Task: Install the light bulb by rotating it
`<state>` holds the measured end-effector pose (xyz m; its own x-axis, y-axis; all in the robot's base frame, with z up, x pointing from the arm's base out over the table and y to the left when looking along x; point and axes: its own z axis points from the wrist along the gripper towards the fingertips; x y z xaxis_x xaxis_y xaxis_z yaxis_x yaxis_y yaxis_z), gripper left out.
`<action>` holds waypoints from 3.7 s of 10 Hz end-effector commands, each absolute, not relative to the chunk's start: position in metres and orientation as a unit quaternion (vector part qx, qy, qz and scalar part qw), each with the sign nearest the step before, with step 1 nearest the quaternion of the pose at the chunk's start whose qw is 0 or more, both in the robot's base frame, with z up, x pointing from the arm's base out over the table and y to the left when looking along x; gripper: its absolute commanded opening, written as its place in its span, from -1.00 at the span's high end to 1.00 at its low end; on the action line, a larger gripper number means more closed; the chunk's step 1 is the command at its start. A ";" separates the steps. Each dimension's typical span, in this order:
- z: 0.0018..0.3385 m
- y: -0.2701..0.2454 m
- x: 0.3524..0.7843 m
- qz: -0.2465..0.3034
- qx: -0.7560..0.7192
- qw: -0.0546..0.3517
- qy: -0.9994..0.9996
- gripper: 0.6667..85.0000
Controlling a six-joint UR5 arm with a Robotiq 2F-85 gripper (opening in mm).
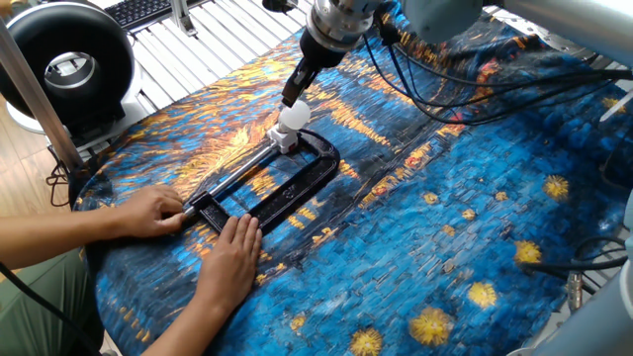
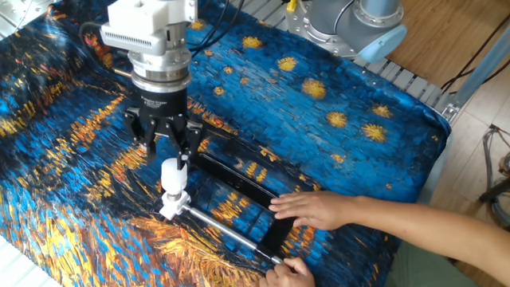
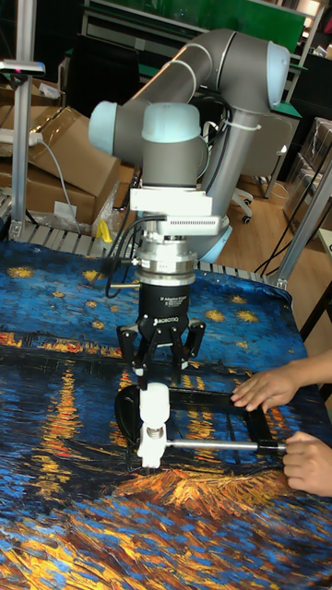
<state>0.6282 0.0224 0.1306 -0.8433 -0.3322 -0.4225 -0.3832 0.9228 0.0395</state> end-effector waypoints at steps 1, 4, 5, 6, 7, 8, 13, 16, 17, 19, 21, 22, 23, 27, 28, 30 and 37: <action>0.128 0.027 0.634 0.073 -0.189 0.225 0.953 -0.25; 0.121 0.022 0.629 0.070 -0.195 0.228 0.951 -0.26; 0.118 0.020 0.628 0.069 -0.196 0.229 0.951 -0.26; 0.115 0.019 0.627 0.069 -0.199 0.231 0.950 -0.26; 0.112 0.019 0.627 0.070 -0.200 0.234 0.949 -0.26; 0.111 0.020 0.628 0.071 -0.201 0.236 0.948 -0.26; 0.108 0.024 0.634 0.075 -0.208 0.248 0.943 -0.26; 0.107 0.023 0.641 0.075 -0.215 0.253 0.940 -0.27; 0.107 0.023 0.641 0.074 -0.215 0.253 0.940 -0.27; 0.104 0.025 0.645 0.077 -0.215 0.261 0.938 -0.26; 0.102 0.023 0.646 0.074 -0.216 0.261 0.938 -0.25; 0.102 0.024 0.646 0.074 -0.215 0.262 0.938 -0.25; 0.101 0.024 0.646 0.075 -0.215 0.262 0.938 -0.24; 0.099 0.026 0.649 0.077 -0.214 0.266 0.937 -0.24; 0.099 0.026 0.650 0.077 -0.213 0.268 0.936 -0.22; 0.101 0.025 0.651 0.076 -0.210 0.269 0.937 -0.07; 0.109 0.022 0.665 0.045 -0.176 0.266 0.947 0.83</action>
